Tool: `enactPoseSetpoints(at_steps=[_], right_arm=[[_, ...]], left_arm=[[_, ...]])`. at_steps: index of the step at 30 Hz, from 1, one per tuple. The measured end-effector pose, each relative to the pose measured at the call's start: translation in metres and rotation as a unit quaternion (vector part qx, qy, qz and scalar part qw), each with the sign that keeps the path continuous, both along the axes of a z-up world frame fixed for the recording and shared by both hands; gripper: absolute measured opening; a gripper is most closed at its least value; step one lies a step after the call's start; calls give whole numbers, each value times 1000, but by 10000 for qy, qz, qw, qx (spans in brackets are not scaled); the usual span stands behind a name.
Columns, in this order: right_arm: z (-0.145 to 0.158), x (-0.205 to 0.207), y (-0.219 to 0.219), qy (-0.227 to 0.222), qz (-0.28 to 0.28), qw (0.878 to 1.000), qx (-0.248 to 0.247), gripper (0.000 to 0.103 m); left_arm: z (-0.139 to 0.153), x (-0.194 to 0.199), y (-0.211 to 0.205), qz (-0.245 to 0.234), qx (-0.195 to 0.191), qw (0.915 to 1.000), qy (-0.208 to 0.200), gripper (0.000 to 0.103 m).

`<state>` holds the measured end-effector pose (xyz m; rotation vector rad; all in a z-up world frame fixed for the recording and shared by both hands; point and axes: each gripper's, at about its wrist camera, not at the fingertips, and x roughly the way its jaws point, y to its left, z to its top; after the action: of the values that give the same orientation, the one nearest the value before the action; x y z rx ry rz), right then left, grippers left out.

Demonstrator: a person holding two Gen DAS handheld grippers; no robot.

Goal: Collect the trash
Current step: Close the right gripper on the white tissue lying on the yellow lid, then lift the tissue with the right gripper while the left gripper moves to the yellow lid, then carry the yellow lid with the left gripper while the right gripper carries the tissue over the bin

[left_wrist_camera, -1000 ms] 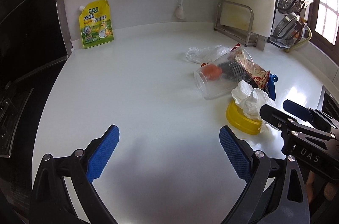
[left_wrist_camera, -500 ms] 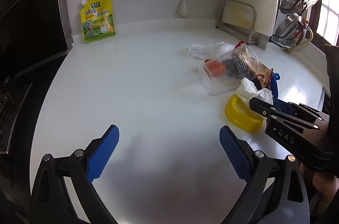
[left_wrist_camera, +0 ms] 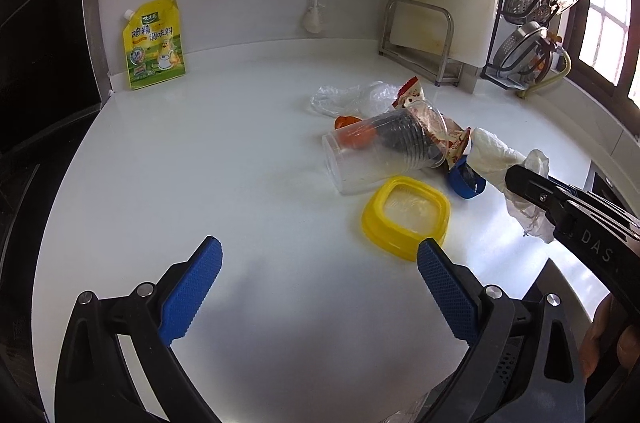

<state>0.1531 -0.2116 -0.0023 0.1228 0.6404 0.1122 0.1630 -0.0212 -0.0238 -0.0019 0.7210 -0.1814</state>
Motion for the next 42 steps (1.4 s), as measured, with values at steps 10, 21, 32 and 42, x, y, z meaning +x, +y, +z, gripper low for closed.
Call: enactPoseSetpoints(at_steps=[10, 21, 32, 42], right_arm=[[-2, -28, -72, -75, -551, 9976, 423, 15], [-15, -25, -105, -43, -661, 9957, 640, 15], [-19, -23, -110, -40, -603, 9954, 741, 15], [-19, -23, -104, -19, -543, 9964, 646, 15]], left_arm=[[-10, 16, -45, -219, 167, 9995, 177, 96], [-26, 41, -74, -36, 385, 9978, 538, 96], [-37, 60, -83, 119, 450, 9964, 710, 91], [-31, 46, -76, 40, 402, 9977, 550, 73]])
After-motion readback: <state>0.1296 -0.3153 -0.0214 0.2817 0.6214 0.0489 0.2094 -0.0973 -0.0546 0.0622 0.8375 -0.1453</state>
